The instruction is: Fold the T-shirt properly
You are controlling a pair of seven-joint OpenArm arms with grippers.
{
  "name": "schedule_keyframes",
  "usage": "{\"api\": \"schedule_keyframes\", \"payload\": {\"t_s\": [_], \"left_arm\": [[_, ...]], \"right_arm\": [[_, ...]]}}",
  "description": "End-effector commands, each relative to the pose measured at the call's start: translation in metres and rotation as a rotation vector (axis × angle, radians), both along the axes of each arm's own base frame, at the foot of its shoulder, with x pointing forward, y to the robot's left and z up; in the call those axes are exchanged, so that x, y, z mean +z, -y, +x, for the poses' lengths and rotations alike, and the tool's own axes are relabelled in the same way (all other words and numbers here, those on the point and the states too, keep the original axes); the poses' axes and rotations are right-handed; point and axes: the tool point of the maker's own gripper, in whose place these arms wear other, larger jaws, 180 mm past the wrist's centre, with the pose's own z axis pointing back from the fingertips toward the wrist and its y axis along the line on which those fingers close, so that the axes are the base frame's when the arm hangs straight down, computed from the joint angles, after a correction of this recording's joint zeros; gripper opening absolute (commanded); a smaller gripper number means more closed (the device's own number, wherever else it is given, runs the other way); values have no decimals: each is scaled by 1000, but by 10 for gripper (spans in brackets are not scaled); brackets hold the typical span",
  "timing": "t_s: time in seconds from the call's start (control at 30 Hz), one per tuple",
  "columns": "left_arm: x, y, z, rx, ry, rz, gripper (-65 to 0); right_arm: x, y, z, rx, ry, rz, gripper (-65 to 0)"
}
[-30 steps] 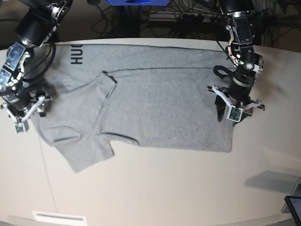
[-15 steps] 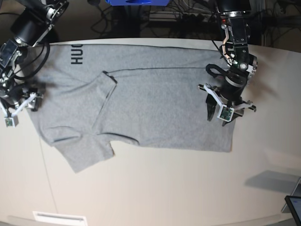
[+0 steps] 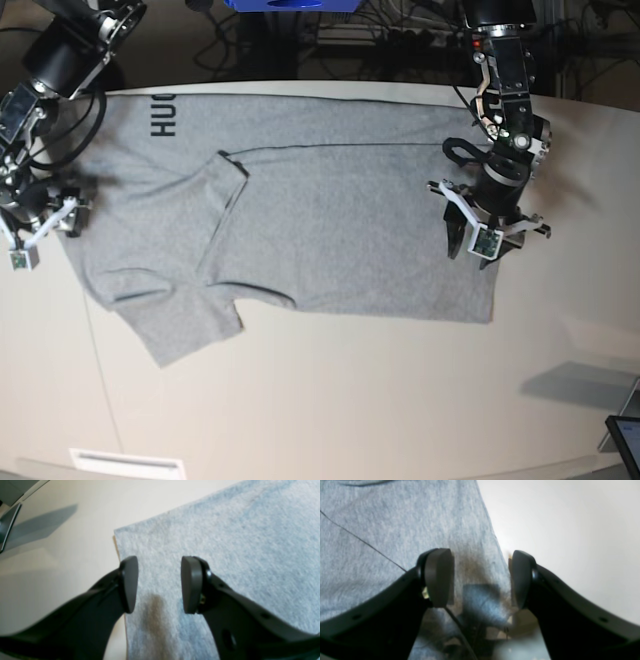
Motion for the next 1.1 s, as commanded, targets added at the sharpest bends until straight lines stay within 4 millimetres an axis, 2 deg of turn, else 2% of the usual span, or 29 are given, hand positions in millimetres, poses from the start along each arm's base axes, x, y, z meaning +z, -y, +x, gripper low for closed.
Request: {"api": "schedule_keyframes", "payload": {"t_s": [0.0, 0.3, 1.07], "left_arm": [[17, 0, 8, -7, 60, 1, -378], [25, 0, 14, -8, 84, 2, -378], [23, 2, 12, -10, 77, 1, -378]], "right_arm": [[16, 7, 12, 0, 62, -16, -283], [16, 6, 11, 2, 59, -18, -283], [15, 7, 10, 0, 56, -15, -280]]}}
